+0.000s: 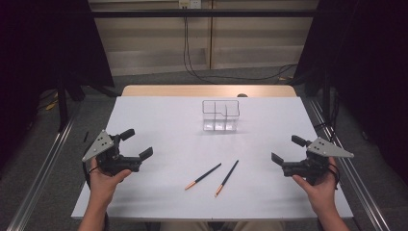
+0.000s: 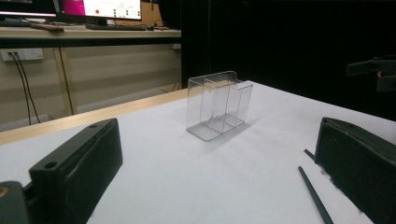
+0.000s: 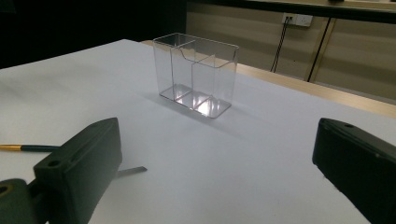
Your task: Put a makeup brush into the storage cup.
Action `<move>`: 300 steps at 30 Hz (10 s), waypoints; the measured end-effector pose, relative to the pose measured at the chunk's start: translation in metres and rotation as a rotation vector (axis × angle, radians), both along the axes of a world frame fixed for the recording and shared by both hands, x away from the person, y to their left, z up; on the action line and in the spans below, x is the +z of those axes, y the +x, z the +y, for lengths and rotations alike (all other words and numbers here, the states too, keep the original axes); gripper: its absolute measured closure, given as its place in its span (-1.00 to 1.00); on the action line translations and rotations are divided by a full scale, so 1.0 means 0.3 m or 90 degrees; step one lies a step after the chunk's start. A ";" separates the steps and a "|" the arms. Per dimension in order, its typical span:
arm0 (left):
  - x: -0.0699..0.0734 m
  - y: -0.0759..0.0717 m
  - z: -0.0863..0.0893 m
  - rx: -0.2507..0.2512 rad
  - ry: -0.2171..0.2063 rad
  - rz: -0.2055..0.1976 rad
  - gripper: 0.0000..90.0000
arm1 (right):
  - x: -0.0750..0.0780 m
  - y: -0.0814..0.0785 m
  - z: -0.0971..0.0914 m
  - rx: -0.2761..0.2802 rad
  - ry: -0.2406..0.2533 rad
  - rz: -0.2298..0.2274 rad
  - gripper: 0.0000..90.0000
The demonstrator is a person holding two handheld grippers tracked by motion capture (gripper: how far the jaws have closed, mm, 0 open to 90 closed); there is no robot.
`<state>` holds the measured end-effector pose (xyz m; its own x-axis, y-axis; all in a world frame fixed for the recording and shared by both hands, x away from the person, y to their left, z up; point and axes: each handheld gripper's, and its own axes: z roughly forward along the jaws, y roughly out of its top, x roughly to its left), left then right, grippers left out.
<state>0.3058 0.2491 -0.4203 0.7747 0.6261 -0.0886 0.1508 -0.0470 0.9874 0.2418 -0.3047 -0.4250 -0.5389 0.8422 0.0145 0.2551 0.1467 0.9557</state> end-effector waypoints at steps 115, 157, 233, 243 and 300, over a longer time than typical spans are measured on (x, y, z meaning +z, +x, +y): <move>-0.036 0.058 -0.467 -0.185 0.152 0.118 -0.95 | -0.004 -0.053 -0.016 -0.013 -0.026 -0.004 -0.98; -0.066 0.088 -0.550 -0.194 0.380 0.280 -0.93 | -0.004 -0.050 -0.022 -0.012 -0.032 0.002 -0.98; -0.079 0.058 -0.661 -0.259 0.688 0.400 0.22 | -0.007 -0.048 -0.023 -0.014 -0.040 0.006 -0.98; -0.077 0.066 -0.671 -0.251 0.715 0.391 0.49 | -0.006 -0.049 -0.024 -0.013 -0.040 0.004 -0.98; 0.029 0.159 -0.674 -0.292 0.653 0.412 0.87 | -0.005 0.052 0.071 0.067 -0.057 0.058 -0.98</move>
